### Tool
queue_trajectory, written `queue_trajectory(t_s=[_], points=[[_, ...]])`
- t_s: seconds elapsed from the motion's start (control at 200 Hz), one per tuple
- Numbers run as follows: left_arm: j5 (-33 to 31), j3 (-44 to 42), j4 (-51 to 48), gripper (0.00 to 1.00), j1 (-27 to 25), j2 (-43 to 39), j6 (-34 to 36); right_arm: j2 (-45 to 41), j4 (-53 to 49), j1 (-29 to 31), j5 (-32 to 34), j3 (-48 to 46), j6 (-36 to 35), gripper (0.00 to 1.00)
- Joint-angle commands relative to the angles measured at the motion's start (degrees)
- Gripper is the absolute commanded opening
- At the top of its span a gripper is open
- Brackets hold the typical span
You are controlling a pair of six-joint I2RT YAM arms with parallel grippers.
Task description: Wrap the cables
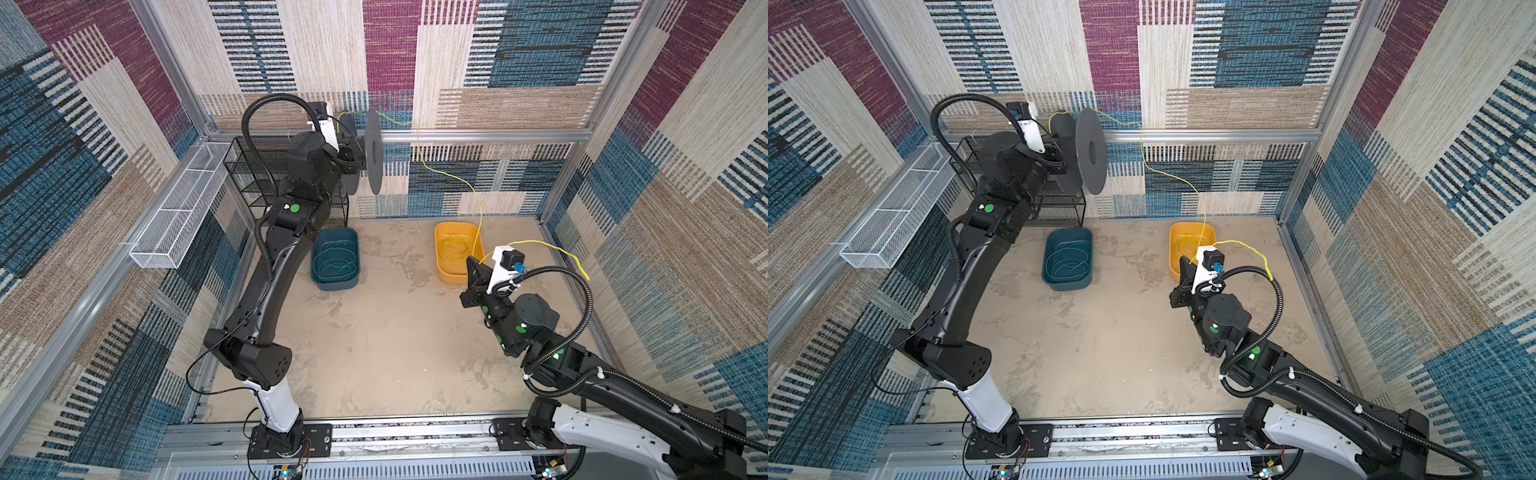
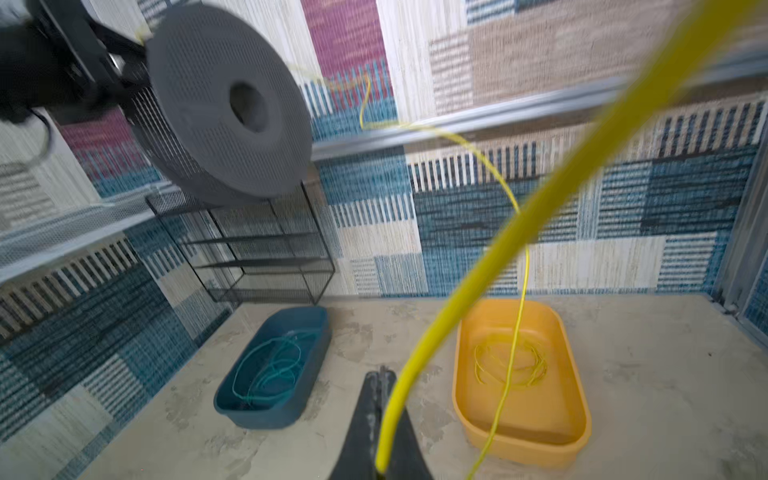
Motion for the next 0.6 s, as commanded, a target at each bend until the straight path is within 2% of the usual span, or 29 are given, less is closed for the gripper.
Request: queue_trajectory(t_s=[0.0,0.085,0.155,0.205,0.285,0.396,0.471,0.516,0.596], points=[[8.17,0.71,0.74,0.00,2.30,-1.75,-9.70,1.41,-4.22,0.15,-7.50,-3.81,7.34,0.00],[8.29,-0.31,3.51,0.00,4.59,-2.60,-15.81,2.34,-1.44,4.02,-10.21,-8.51,8.44,0.00],[11.72,0.65,4.92,0.00,7.40,-1.94,-22.75,6.81,-3.76,8.76,-8.34,-8.26,9.84,0.00],[12.98,1.31,6.08,0.00,8.39,-1.56,-25.23,9.08,-3.32,10.36,-8.85,-8.84,10.55,0.00],[10.29,2.38,6.09,0.00,8.43,-1.17,-24.95,9.60,0.71,13.99,-8.17,-10.98,10.12,0.00],[2.35,2.00,6.02,0.00,7.71,-0.85,-22.49,10.49,-0.16,20.41,-5.40,-8.55,9.71,0.00],[1.93,0.98,8.29,0.00,8.08,-0.19,-25.43,13.98,0.04,23.26,-7.62,-6.04,9.11,0.00],[1.86,1.46,8.89,0.00,7.83,0.56,-26.07,16.33,1.32,26.44,-6.75,-4.85,7.70,0.00],[-3.56,4.77,6.69,0.00,5.51,3.16,-22.10,19.82,2.20,32.28,-2.75,-1.89,5.23,0.00]])
